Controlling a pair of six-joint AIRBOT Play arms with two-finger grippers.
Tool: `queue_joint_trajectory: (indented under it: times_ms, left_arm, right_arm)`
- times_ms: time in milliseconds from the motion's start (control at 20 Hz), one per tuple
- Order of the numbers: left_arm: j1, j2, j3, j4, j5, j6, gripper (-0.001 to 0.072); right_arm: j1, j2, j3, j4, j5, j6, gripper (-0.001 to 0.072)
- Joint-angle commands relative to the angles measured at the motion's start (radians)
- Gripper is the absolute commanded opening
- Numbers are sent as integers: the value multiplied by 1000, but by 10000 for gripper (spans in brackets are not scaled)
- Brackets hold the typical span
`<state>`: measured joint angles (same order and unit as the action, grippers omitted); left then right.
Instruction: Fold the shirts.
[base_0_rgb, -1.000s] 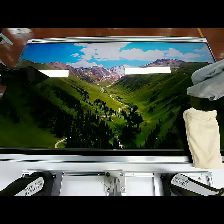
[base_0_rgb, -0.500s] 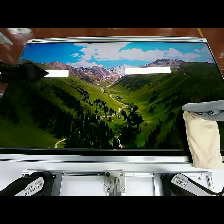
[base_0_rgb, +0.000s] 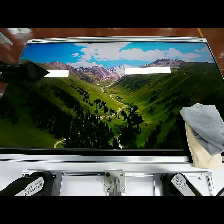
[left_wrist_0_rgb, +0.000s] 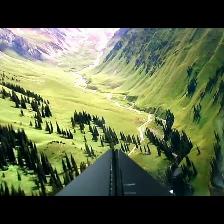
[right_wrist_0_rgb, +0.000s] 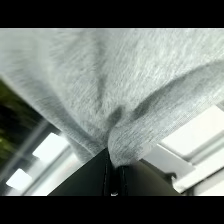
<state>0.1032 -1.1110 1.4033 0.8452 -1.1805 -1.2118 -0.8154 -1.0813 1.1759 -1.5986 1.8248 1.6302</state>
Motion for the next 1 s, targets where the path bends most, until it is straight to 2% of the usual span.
queue_joint_trajectory:
  times_ms: [0, 50, 100, 150, 350, 450, 500, 650, 700, 750, 800, 850, 900, 950]
  left_arm:
    - [0, -1, 0, 0, 1, -2, 32]
    - [0, -1, 0, 0, 1, -2, 33]
    - [0, -1, 0, -3, 1, -2, 33]
    - [0, -1, 0, -7, 1, -2, 33]
    - [0, -2, 0, -7, 0, -1, 33]
    - [-12, -5, 0, 15, -2, -1, 31]
    - [-35, -8, 0, 67, -2, -8, 31]
    - [-156, -64, 14, 326, -14, -111, 30]
    - [-201, -107, 36, 420, -51, -164, 31]
    - [-242, -154, 67, 490, -108, -201, 33]
    - [-280, -210, 106, 539, -176, -217, 145]
    - [-309, -262, 142, 546, -232, -220, 506]
    - [-330, -303, 169, 546, -274, -243, 709]
    - [-341, -333, 187, 546, -306, -263, 703]
  right_arm:
    - [0, 38, -197, -111, -50, 21, 79]
    - [0, 37, -228, -106, -87, 45, 252]
    - [0, 37, -246, -98, -110, 44, 516]
    - [0, 37, -251, -74, -106, 25, 635]
    - [0, 38, -148, -88, -50, -53, 634]
    - [1, 38, 9, -42, -100, -75, 634]
    - [1, 38, 102, 32, -140, -90, 634]
    - [61, 38, 294, 221, -266, -90, 640]
    - [118, 38, 319, 255, -277, -90, 679]
    - [181, 38, 322, 267, -276, -90, 679]
    - [253, 31, 322, 242, -261, -91, 679]
    - [331, 16, 318, 190, -238, -82, 679]
    - [398, -2, 304, 149, -211, -74, 679]
    - [446, -18, 286, 129, -198, -70, 679]
